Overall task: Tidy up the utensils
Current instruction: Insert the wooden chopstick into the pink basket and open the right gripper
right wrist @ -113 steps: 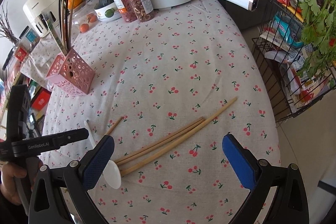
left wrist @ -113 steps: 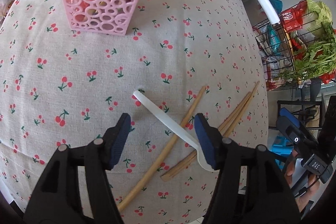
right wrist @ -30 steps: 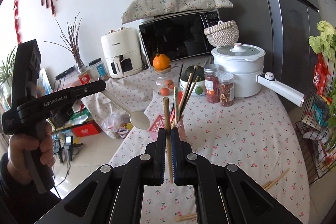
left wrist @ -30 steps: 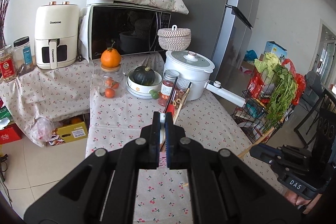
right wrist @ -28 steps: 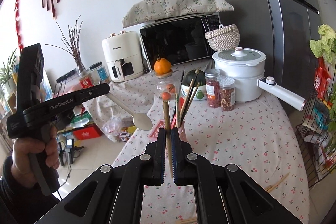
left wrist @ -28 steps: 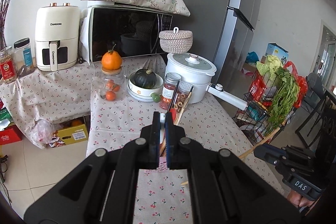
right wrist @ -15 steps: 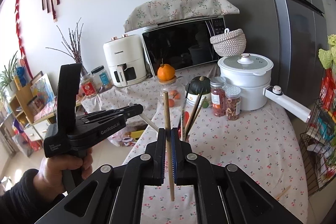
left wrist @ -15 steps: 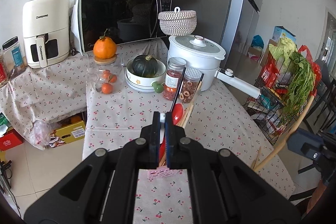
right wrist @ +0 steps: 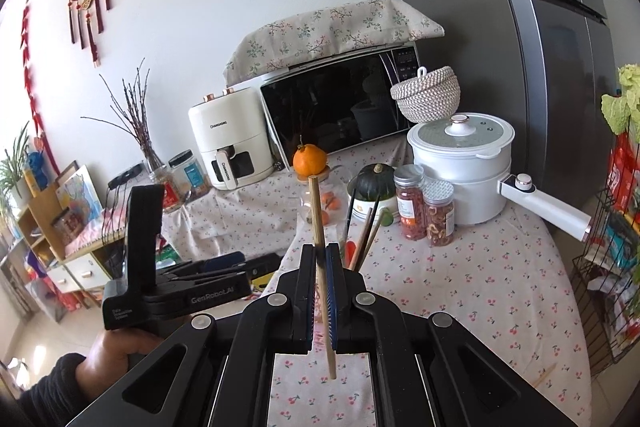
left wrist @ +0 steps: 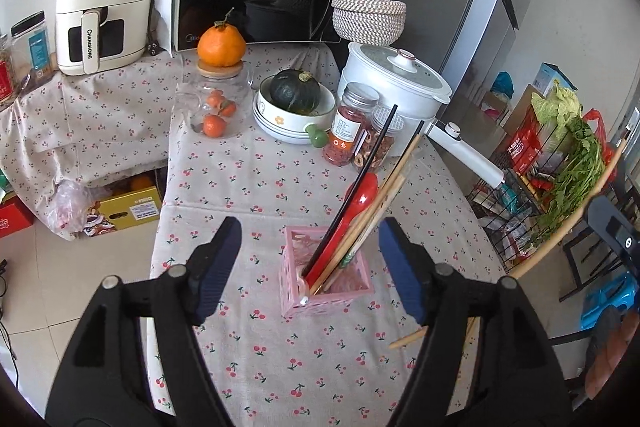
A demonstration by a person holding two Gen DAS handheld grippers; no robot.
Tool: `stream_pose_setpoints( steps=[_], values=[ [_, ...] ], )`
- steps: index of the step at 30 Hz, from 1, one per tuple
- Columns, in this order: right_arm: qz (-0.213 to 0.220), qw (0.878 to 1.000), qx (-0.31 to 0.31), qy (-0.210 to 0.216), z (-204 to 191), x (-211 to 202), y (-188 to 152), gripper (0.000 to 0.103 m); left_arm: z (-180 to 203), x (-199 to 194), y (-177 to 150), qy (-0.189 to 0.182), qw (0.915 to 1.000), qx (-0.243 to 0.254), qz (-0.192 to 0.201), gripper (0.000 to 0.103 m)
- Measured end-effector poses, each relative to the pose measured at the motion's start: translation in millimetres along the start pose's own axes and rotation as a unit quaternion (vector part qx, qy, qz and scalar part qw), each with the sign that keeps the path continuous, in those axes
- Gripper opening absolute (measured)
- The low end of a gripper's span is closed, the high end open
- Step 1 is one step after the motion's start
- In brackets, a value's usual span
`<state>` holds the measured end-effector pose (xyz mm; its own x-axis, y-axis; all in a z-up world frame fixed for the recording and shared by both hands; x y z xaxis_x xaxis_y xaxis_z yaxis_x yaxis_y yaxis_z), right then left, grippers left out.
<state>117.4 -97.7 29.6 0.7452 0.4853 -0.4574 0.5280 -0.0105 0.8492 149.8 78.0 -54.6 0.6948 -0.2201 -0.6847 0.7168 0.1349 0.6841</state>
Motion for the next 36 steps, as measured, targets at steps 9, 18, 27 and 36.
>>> stream_pose_setpoints(
  steps=[9,18,27,36],
  values=[
    [0.042,0.999,0.02,0.001,-3,17,27,0.005,-32,-12,-25,-0.005,0.9991,-0.027,-0.031,0.081],
    [0.048,0.999,0.025,-0.001,-11,70,33,0.005,-49,-10,-42,-0.002,0.9977,-0.026,-0.062,0.081],
    [0.013,1.0,0.026,0.0,-10,122,22,0.006,-44,-6,-47,-0.007,0.997,-0.012,-0.076,0.081],
    [-0.001,0.999,0.04,0.014,1,101,22,0.03,-40,-2,-52,0.028,0.9956,-0.003,-0.089,0.086]
  ],
)
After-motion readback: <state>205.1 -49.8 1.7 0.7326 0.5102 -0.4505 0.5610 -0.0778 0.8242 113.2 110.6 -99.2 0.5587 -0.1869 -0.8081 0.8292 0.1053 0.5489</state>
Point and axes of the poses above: each gripper's, at about its wrist camera, not at the fingertips, and x roughly the way its jaws point, z to its right, y to its top, the point moved 5 cm from there along x, roughly the way its jaws point, and after that the axes turned 2 degrees about -z, right-handed, at the moved point
